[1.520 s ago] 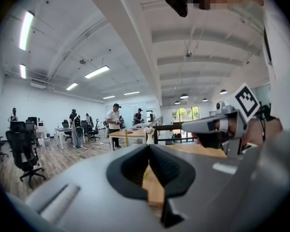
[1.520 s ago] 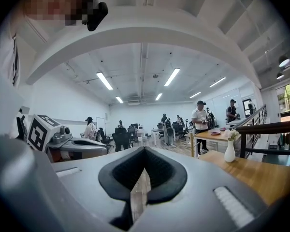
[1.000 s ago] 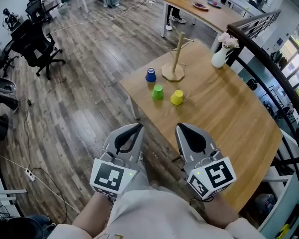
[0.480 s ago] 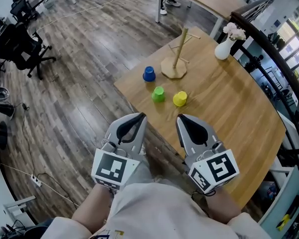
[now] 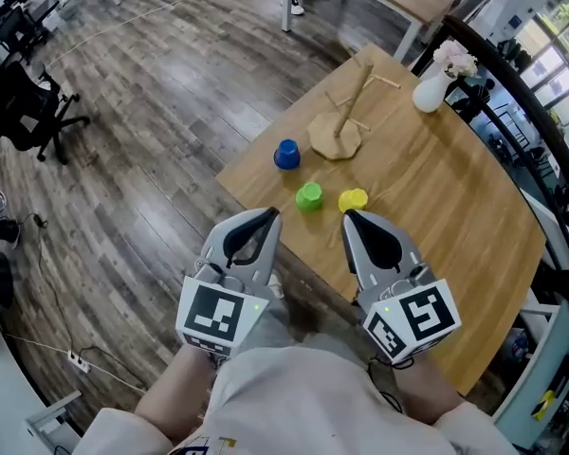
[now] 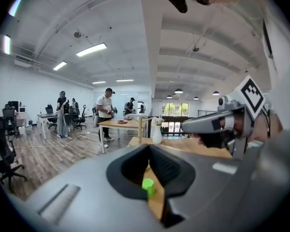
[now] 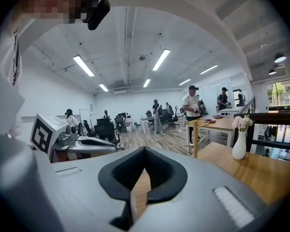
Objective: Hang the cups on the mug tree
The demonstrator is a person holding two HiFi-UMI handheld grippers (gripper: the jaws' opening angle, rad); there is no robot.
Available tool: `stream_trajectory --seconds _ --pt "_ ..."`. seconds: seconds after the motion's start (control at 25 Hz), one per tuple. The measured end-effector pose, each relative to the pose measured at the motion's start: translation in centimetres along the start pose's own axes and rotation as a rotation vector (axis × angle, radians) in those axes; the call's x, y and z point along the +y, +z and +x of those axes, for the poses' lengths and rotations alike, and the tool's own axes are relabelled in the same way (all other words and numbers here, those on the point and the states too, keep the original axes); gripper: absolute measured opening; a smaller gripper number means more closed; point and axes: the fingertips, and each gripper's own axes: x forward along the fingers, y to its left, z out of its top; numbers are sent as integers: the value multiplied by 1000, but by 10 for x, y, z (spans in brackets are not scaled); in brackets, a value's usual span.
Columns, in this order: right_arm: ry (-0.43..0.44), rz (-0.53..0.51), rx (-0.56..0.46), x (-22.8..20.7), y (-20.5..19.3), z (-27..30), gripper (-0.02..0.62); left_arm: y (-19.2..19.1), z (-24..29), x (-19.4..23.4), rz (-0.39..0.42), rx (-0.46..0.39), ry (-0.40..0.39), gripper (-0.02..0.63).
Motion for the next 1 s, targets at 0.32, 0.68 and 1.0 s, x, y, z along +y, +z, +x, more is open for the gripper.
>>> stream_trajectory --seconds 0.32,0.68,1.0 --pt "-73 24 -1 -18 2 41 0 3 27 40 -3 -1 -34 2" --pt "-77 31 23 -34 -4 54 0 -12 44 44 -11 26 -44 2" --pt "-66 36 36 -56 -10 55 0 -13 65 34 -29 46 -41 2"
